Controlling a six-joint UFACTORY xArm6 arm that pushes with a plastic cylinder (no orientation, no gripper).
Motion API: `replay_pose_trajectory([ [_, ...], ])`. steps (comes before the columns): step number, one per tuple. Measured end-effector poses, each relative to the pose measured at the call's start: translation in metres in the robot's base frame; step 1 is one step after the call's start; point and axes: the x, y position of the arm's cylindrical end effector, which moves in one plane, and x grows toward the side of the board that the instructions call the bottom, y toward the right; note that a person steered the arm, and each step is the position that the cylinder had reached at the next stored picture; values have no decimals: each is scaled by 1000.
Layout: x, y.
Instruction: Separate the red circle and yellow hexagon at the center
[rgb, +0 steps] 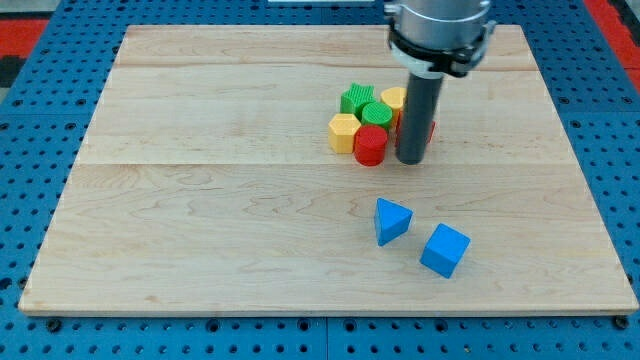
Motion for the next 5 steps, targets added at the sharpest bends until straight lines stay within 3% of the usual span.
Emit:
replay_pose_trajectory([
  [1,10,53],
  [2,4,41],
  [5,12,-81],
])
